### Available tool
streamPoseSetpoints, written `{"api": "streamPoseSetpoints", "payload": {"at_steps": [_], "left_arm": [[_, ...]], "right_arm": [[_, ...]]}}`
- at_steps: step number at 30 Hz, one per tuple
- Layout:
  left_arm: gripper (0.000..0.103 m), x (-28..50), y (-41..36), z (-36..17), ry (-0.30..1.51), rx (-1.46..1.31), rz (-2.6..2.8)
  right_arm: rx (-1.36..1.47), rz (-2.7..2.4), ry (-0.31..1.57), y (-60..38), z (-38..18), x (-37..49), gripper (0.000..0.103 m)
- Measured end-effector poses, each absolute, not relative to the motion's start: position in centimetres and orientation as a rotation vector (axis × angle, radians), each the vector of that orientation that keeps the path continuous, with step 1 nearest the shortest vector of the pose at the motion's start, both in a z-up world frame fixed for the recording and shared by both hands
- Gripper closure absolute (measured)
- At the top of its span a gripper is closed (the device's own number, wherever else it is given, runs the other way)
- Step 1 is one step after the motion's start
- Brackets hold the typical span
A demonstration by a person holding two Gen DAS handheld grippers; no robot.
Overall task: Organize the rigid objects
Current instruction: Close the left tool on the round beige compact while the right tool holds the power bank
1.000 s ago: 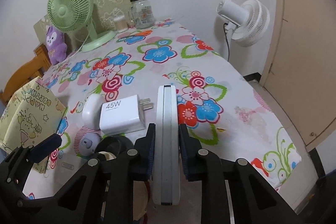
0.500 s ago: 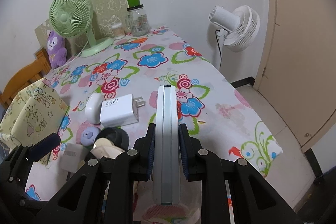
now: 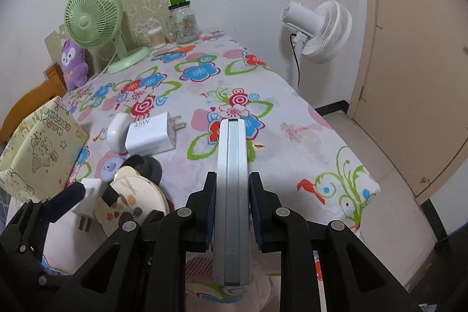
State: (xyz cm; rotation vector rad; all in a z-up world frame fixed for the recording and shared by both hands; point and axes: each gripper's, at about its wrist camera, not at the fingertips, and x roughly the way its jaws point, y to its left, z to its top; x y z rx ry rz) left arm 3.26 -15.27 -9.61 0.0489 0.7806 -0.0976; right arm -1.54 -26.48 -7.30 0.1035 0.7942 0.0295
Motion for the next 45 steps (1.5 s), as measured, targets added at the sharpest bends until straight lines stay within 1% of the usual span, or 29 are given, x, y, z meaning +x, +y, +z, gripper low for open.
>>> {"api": "streamPoseSetpoints", "payload": {"at_steps": [8, 9, 10, 15, 24, 27, 31, 36, 40, 45], "left_arm": [[0.007, 3.3, -16.0, -10.3, 0.78, 0.086, -0.059], [0.009, 3.3, -16.0, -10.4, 0.776, 0.092, -0.05], [0.014, 3.3, -16.0, -10.4, 0.773, 0.097, -0.042], [0.032, 3.4, -15.7, -10.4, 0.76, 0.109, -0.028], [0.032, 3.5, -15.7, -10.5, 0.76, 0.086, -0.031], [0.025, 3.6, -15.7, -10.7, 0.77, 0.07, -0.035], [0.021, 3.9, -15.8, -11.1, 0.789, 0.048, -0.038], [0.018, 3.8, -16.0, -11.2, 0.78, 0.049, -0.024], [0.013, 3.8, -15.9, -11.3, 0.776, 0.041, -0.013], [0.013, 3.9, -15.8, -11.3, 0.776, 0.034, -0.013]], "right_arm": [[0.098, 0.039, 0.795, -26.3, -7.5, -1.5, 0.079], [0.098, 0.038, 0.794, -26.2, -7.4, -1.4, 0.079], [0.096, 0.039, 0.794, -26.2, -7.5, -1.4, 0.079], [0.093, 0.04, 0.794, -26.1, -7.6, -1.3, 0.079], [0.085, 0.046, 0.799, -25.9, -7.5, -1.3, 0.079], [0.093, 0.046, 0.798, -25.9, -7.5, -1.2, 0.079], [0.098, 0.048, 0.8, -25.9, -7.6, -1.2, 0.079], [0.1, 0.044, 0.801, -26.2, -7.6, -1.1, 0.079], [0.101, 0.043, 0.801, -26.2, -7.6, -1.1, 0.079], [0.102, 0.042, 0.801, -26.3, -7.6, -1.1, 0.079]]}}
